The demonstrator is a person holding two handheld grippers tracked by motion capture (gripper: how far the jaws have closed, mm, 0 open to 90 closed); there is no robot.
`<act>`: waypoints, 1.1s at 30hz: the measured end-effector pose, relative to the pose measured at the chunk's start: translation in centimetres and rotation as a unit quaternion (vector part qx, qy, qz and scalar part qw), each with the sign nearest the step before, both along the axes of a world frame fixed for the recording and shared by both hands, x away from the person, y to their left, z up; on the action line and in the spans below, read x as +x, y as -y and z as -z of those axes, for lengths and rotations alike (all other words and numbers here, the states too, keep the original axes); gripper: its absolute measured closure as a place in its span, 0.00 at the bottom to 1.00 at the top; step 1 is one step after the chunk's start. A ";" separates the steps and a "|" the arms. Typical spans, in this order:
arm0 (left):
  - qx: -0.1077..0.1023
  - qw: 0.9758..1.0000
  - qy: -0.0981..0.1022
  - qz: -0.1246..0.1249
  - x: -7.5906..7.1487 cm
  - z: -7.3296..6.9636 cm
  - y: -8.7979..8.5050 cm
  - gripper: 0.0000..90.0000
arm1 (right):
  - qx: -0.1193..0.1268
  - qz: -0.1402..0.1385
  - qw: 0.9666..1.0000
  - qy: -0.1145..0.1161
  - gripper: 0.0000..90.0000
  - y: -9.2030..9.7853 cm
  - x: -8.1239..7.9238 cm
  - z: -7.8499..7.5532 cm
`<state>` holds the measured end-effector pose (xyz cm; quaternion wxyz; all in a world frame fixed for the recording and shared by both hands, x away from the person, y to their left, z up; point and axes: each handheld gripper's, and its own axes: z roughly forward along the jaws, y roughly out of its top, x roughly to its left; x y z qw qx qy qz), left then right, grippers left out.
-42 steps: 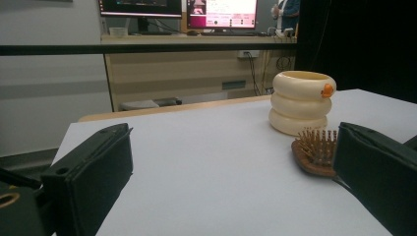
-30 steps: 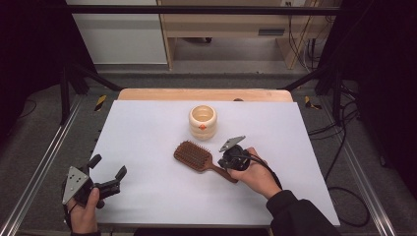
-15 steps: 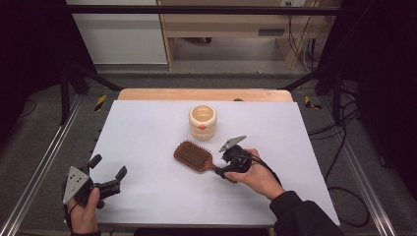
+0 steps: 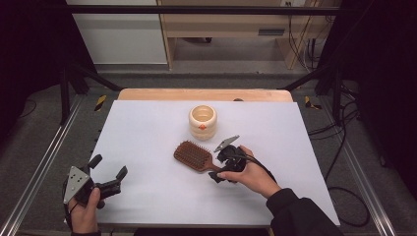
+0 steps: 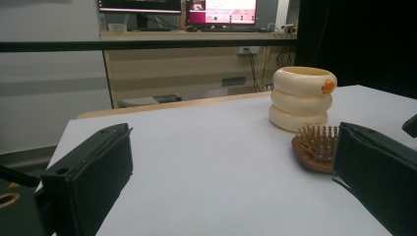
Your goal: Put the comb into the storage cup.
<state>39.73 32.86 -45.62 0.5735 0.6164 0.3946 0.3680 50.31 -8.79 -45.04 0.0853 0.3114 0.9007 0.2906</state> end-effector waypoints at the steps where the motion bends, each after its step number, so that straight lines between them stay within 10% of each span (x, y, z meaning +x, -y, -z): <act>1: 0.000 1.000 0.000 0.000 0.0 0.0 0.0 0.02 | -0.002 -0.001 1.000 -0.001 0.09 -0.1 0.0 0.0; 15: 0.000 1.000 0.000 0.001 0.0 0.0 0.0 0.02 | -0.018 -0.006 1.000 -0.005 0.11 -1.6 0.5 0.3; 33: 0.001 1.000 0.001 0.002 0.0 0.0 0.1 0.02 | -0.041 -0.017 0.999 -0.030 0.58 -1.9 0.9 0.3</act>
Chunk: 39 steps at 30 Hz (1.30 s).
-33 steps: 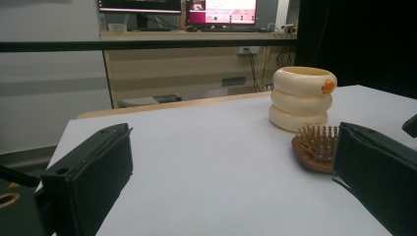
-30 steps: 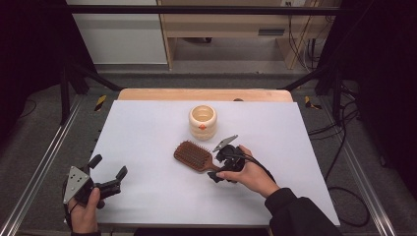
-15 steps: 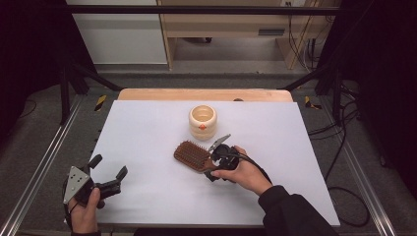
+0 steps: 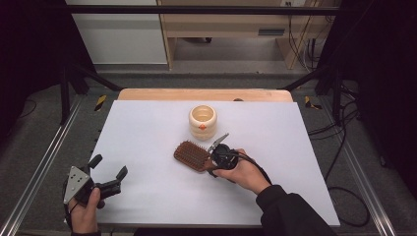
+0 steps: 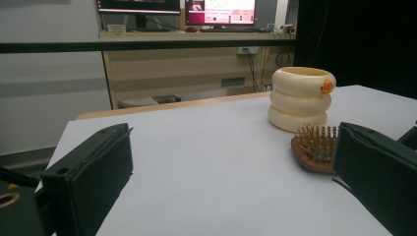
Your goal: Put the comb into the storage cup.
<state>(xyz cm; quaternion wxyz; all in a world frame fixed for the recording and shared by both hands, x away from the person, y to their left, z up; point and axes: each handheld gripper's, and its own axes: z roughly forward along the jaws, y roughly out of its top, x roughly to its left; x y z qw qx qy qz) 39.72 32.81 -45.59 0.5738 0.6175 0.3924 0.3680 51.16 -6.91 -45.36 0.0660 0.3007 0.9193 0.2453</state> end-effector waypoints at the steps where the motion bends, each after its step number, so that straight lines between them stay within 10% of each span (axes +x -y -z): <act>1: 0.000 1.000 0.000 0.000 0.0 0.0 0.0 0.02 | -0.001 0.000 1.000 0.000 0.59 0.0 0.0 0.0; 39: 0.006 1.000 0.002 0.001 0.0 0.0 0.3 0.02 | -0.027 -0.010 1.000 -0.006 0.79 -0.4 0.2 0.2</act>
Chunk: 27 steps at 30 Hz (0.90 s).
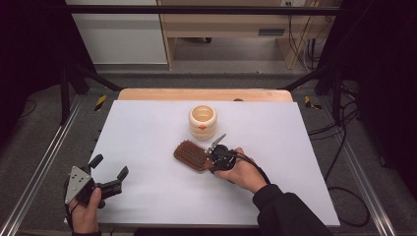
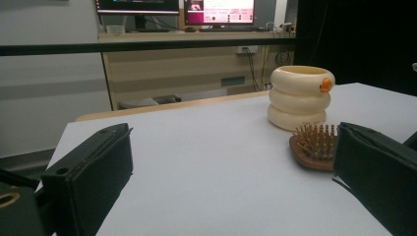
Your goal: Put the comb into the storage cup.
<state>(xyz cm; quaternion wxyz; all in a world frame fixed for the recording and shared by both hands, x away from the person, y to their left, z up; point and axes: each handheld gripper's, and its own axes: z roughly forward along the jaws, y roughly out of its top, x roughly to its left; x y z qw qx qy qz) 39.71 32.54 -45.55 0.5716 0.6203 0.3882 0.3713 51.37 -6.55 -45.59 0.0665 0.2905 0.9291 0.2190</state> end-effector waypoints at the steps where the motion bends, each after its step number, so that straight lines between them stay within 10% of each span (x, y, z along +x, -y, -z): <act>1: 0.001 1.000 0.000 0.000 0.0 0.0 0.0 0.02 | -0.003 0.000 1.000 -0.005 0.80 -0.1 0.1 0.0; 12: 0.003 1.000 0.002 -0.004 -0.1 -0.1 0.0 0.02 | -0.003 0.001 1.000 -0.016 0.81 -0.1 0.3 -0.2; 19: 0.022 1.000 -0.006 0.003 -0.4 -0.5 1.1 0.02 | 0.014 0.009 0.999 0.030 0.81 0.5 -0.9 -0.2; 27: -0.025 0.997 -0.045 0.051 0.1 -1.7 3.4 0.03 | 0.065 0.009 0.994 0.084 0.81 2.1 -2.0 -0.9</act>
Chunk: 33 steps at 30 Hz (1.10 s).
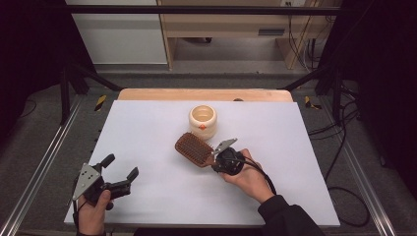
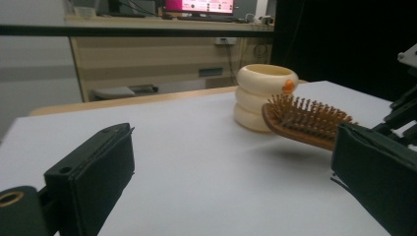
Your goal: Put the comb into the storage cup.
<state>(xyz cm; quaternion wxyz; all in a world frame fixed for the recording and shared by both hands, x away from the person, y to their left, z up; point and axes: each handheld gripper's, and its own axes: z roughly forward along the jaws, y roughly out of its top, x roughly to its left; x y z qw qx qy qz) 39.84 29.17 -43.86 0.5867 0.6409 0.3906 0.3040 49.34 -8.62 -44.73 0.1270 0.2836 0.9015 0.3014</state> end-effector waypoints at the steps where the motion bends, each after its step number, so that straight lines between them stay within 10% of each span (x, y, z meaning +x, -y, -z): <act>1: -0.004 1.000 -0.007 0.007 0.2 -0.1 0.4 0.03 | 0.010 -0.001 1.000 0.008 0.81 0.2 -0.1 0.0; 15: -0.020 0.996 -0.025 0.079 2.4 -3.2 6.7 0.04 | 0.141 0.033 0.986 0.083 0.81 3.4 -1.7 -0.4; 20: -0.063 0.992 -0.046 0.099 3.5 -4.4 8.7 0.06 | 0.160 0.033 0.981 0.105 0.81 3.7 -1.7 -0.7; 33: -0.062 0.990 -0.040 0.117 5.0 -6.4 13.0 0.05 | 0.208 0.036 0.966 0.148 0.81 3.8 -2.0 -1.6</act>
